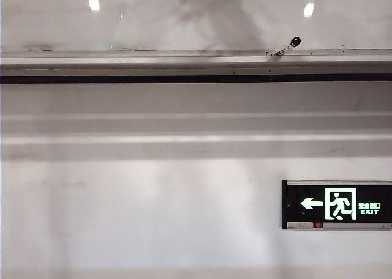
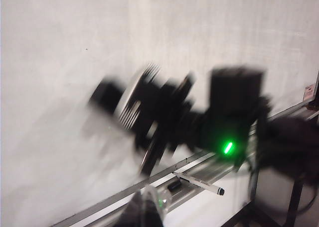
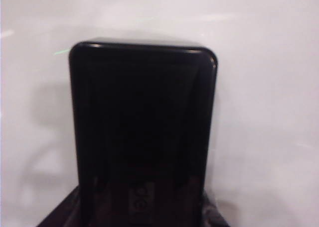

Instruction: Wipe the whiteboard clean using the black magnetic whiteboard eraser attached to the whiteboard.

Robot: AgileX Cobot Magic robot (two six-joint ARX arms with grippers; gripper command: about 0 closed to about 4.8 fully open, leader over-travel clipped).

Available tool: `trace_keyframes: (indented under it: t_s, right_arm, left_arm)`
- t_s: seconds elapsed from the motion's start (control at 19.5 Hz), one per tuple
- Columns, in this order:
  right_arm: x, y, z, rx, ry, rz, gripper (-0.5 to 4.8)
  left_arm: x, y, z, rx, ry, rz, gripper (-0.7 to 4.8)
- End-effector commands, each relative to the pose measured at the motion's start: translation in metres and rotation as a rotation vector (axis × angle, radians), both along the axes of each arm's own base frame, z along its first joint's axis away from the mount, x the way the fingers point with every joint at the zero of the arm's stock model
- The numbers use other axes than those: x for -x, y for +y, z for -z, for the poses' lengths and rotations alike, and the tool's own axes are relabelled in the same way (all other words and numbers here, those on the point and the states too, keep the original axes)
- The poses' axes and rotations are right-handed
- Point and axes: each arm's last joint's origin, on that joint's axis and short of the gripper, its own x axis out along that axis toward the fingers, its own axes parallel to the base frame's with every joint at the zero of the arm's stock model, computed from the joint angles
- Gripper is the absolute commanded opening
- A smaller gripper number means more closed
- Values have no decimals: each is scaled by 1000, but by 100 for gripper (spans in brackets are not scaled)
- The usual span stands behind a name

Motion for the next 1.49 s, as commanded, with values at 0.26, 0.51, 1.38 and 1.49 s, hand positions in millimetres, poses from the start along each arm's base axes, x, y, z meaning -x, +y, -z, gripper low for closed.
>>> trace_keyframes:
  t_s: [0.26, 0.51, 1.38, 1.49]
  right_arm:
    - [-3, 8, 4, -43, -46, 187, 125]
    - [5, -2, -23, -93, -220, 316, 125]
    - [41, -139, -109, -473, -436, 331, 125]
    - [36, -149, -107, -501, -401, 214, 125]
  left_arm:
    - [2, 1, -3, 10, -16, 8, -6]
    - [2, 1, -3, 10, -16, 8, -6]
    - [4, 1, -3, 11, -17, 8, -6]
    - [4, 1, -3, 11, -17, 8, -6]
